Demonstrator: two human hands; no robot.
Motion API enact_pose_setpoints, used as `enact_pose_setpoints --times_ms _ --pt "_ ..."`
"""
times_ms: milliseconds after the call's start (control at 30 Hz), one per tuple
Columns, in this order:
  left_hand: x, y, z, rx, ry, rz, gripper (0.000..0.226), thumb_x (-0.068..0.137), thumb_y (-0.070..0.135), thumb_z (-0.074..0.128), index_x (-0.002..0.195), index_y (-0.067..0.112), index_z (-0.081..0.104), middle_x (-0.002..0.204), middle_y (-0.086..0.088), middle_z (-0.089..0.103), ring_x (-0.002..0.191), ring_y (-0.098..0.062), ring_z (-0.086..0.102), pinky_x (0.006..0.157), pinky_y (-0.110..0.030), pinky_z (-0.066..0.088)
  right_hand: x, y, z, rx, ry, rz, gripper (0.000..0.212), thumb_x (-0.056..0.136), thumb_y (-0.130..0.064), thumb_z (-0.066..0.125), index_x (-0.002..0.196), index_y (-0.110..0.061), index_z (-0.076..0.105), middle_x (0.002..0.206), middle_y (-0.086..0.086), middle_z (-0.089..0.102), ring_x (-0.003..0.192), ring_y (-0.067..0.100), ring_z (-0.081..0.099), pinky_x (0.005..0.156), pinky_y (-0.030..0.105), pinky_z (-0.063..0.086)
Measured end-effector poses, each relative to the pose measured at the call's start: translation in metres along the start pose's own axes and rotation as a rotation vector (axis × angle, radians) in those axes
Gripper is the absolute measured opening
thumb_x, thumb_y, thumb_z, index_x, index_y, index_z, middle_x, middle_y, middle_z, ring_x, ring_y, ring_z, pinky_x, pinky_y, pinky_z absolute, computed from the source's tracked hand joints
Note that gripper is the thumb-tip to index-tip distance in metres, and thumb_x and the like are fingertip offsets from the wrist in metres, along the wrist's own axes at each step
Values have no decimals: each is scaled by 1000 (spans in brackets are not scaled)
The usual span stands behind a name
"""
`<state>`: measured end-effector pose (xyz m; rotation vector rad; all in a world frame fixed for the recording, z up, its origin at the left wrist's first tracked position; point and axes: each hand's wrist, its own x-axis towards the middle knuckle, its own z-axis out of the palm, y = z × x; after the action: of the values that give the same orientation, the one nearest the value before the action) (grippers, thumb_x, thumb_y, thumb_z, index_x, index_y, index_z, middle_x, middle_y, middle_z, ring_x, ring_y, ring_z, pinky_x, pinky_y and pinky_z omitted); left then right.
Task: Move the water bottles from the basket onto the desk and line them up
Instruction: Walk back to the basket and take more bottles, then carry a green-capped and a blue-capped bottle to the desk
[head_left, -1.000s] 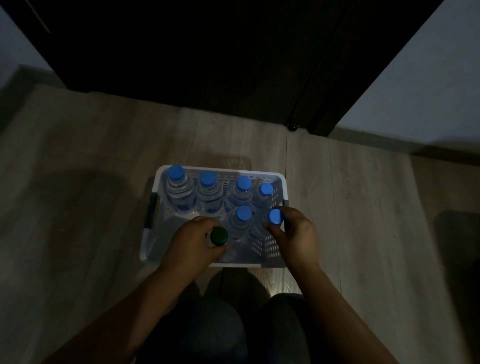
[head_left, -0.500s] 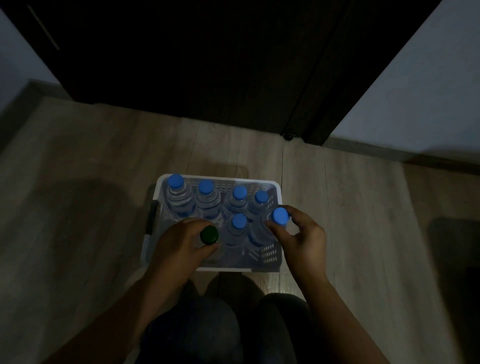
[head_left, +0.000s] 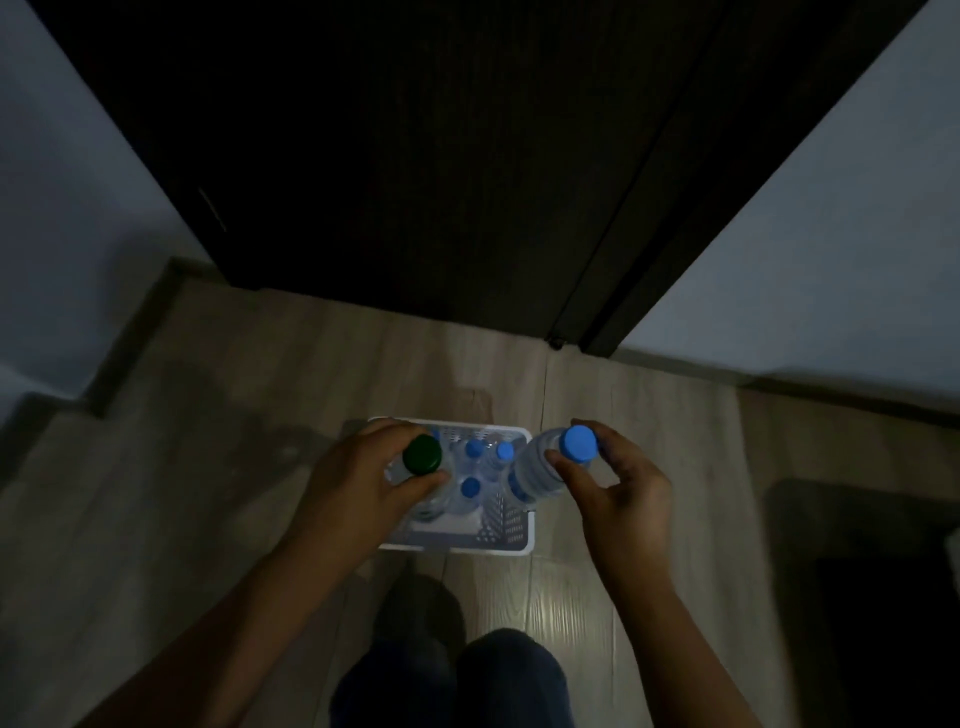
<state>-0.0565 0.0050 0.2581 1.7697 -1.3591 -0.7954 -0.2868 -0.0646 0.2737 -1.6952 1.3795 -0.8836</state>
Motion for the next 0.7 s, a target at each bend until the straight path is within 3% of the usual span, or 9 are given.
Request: enact_pose_setpoints --times_ms 100,300,500,633,700 --pt "-8 58 -40 -20 8 -10 28 72 28 80 95 23 65 97 15 61 92 -7 62 77 -29 53 -6 -61 -29 -15 19 -28 34 81 -15 72 111 -27 60 101 -29 60 99 -21 55 77 -3 41" --pt "-30 194 -118 32 63 55 21 75 20 78 91 18 64 92 13 60 88 -3 59 75 -15 45 -16 -187 -90 -22 21 -34 33 81 -15 70 112 -23 61 102 -30 57 98 -26 51 77 -7 37" --pt "-49 314 -199 -8 135 45 22 76 18 77 92 12 64 91 4 60 87 -10 59 75 -24 48 -25 -322 -149 18 54 -66 35 81 -27 68 103 -50 53 100 -43 58 100 -23 51 77 -7 38" --pt "-59 379 -242 -193 205 29 19 77 15 74 90 8 63 88 -1 60 84 -19 62 73 -32 51 -32 -399 -178 127 110 -60 31 76 -42 65 103 -52 55 121 -23 60 114 -9 53 81 6 45" --pt "-63 406 -258 -260 237 54 26 77 24 72 93 7 63 91 -4 59 85 -19 63 72 -29 53 -36 -431 -187 207 139 -107 30 76 -45 64 106 -43 61 113 -18 65 107 -4 59 79 11 51"
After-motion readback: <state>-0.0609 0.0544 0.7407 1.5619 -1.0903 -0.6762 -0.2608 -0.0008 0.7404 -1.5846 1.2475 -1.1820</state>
